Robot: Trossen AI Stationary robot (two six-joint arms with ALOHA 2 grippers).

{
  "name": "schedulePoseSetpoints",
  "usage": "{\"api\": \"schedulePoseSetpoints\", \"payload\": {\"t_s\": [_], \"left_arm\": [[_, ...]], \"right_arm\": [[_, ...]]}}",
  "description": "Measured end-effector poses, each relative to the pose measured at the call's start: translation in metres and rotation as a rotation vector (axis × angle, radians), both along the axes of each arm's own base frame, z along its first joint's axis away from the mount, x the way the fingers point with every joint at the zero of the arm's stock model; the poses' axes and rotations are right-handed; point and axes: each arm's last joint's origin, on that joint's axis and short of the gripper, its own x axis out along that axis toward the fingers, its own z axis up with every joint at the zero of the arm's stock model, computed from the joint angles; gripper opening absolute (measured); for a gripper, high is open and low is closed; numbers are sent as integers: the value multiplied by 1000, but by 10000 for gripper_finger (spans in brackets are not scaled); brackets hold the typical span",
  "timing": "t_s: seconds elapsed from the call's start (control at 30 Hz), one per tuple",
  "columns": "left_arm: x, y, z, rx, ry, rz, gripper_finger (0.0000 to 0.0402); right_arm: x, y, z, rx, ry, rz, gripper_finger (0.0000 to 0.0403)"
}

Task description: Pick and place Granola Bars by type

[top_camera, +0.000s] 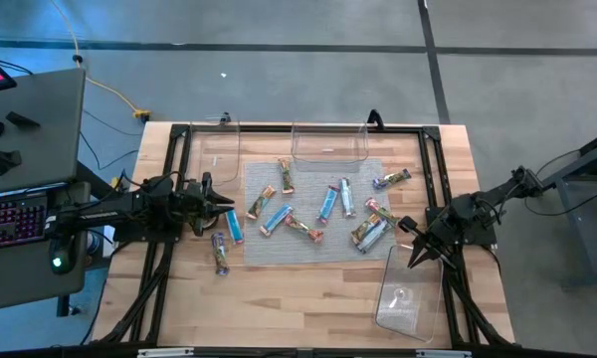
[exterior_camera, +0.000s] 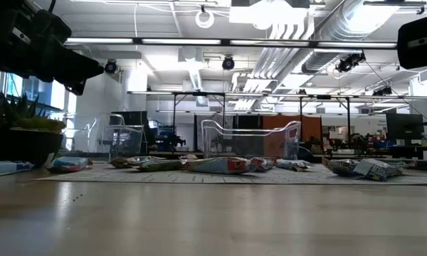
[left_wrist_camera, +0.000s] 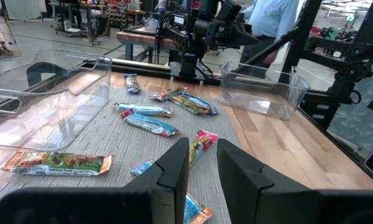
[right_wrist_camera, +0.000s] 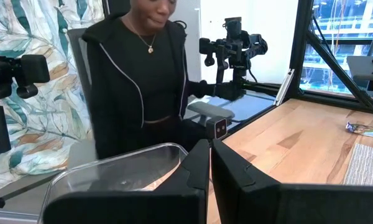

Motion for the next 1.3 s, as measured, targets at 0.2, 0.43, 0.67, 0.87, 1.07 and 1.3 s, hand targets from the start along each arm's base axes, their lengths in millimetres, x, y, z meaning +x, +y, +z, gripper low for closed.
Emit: {"api": "schedulePoseSetpoints", "payload": {"t_s": [0.2,0.43,0.67,0.87,1.07,1.3], "left_arm": [[0,0,2,5,-23,12,80],[0,1,1,9,-14,21,80],[0,-1,3,-142,-24,-44,80],[0,1,3,-209,-35,57,80],[0,3,-2,-200,12,116,80],[-1,7,14,-168,-157,244,80]], "right_arm": [[0,0,0,0,0,0,0],[0,0,0,0,0,0,0],[1,-1,1,-13,-34,-20,0],[2,-3,2,-45,-73,-111,0],[4,-6,5,-14,-85,-243,0],[5,-7,7,6,-93,-290,0]]}}
